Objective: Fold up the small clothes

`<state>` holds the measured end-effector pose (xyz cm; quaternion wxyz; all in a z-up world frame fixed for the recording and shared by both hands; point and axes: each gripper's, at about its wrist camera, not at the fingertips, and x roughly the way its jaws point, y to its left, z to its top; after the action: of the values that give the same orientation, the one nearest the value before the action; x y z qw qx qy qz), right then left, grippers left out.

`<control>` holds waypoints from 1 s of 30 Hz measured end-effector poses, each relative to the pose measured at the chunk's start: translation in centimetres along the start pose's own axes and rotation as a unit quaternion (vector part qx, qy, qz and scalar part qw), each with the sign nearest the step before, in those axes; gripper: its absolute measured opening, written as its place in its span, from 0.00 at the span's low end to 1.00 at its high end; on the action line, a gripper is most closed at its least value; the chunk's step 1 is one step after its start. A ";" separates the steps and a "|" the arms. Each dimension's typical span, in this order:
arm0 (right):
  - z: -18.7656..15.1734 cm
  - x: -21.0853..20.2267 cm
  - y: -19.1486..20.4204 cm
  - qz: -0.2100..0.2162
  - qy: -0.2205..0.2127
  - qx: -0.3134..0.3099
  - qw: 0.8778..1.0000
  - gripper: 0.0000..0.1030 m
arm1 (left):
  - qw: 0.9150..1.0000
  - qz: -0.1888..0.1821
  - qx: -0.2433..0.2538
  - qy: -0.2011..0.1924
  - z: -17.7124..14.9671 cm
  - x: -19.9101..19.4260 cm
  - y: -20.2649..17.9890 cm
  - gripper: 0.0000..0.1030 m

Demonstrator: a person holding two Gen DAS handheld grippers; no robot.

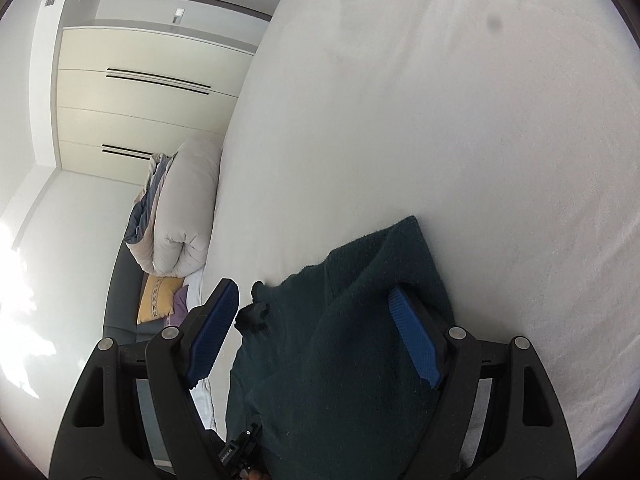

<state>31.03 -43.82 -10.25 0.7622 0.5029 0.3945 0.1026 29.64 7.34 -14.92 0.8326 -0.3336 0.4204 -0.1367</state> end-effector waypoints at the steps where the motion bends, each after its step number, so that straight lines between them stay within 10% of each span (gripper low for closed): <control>1: -0.7 -0.3 0.1 0.001 -0.001 -0.011 1.000 0.75 | 1.000 -0.001 0.000 -0.001 0.0 -0.1 0.0 0.11; 4: -3.8 -1.9 -0.3 0.011 0.000 -0.022 1.000 0.75 | 1.000 -0.021 -0.008 0.003 0.2 -1.0 0.0 0.15; 6: -6.4 -3.6 -0.5 0.017 0.001 -0.031 0.999 0.75 | 1.000 -0.015 0.002 -0.005 0.0 -3.1 -0.5 0.39; 8: -9.1 -5.9 -0.4 0.008 0.003 -0.044 0.999 0.75 | 0.999 -0.003 0.006 -0.037 -0.5 -6.5 -0.7 0.87; 10: -11.9 -8.3 -0.6 0.022 0.000 -0.040 0.999 0.75 | 0.996 0.014 -0.010 -0.082 -1.1 -10.8 0.3 0.95; 15: -18.8 -12.0 -0.2 0.055 0.005 -0.032 0.998 0.75 | 0.976 0.014 -0.146 -0.162 -2.9 -21.0 9.2 0.94; 27: -29.0 -10.9 4.8 0.064 0.059 -0.065 0.994 0.75 | 0.865 0.029 -0.391 -0.313 -6.9 -33.4 24.8 0.78; 30: -30.0 -10.5 6.2 0.063 0.064 -0.074 0.993 0.75 | 0.860 0.031 -0.402 -0.312 -6.3 -32.9 25.3 0.78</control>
<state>4.39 -26.12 -5.28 0.7626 0.4614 0.4013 0.2108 3.27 40.00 -14.57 0.7177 -0.6514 0.1668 0.1809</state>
